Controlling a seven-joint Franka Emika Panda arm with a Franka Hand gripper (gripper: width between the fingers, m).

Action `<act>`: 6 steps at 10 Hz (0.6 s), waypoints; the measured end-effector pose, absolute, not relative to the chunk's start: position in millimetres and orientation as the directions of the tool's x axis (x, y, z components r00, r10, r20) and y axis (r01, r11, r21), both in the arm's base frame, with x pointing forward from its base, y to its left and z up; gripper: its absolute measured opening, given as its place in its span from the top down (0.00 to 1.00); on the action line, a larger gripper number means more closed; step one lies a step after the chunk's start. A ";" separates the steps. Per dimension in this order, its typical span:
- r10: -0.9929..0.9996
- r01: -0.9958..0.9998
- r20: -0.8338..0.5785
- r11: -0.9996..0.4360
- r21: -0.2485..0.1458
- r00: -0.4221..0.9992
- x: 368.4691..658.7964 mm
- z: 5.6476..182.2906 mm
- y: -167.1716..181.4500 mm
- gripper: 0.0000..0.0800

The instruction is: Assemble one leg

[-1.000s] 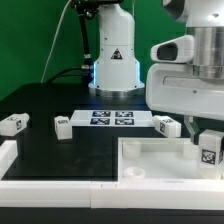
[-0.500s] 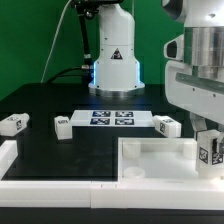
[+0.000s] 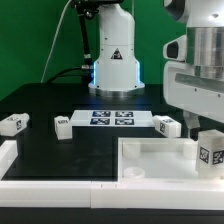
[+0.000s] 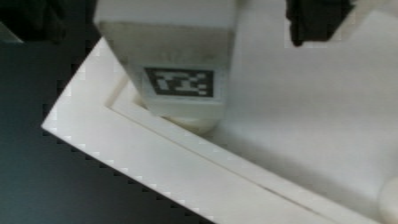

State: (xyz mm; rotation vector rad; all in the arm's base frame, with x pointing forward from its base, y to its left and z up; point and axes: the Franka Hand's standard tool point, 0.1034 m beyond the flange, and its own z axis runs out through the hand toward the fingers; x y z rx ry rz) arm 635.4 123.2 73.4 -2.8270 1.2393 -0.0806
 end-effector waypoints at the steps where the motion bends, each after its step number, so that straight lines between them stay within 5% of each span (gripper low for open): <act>1: -0.620 -0.618 0.038 -0.784 -0.064 0.783 635.3 73.6 124.0 0.20; 6: -0.049 -0.048 0.066 -0.999 -0.026 0.997 635.1 73.1 123.5 0.19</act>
Offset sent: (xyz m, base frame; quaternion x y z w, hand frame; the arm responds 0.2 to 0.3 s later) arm -0.0028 0.0108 -0.0001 0.0165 -0.0236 -0.3546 0.9346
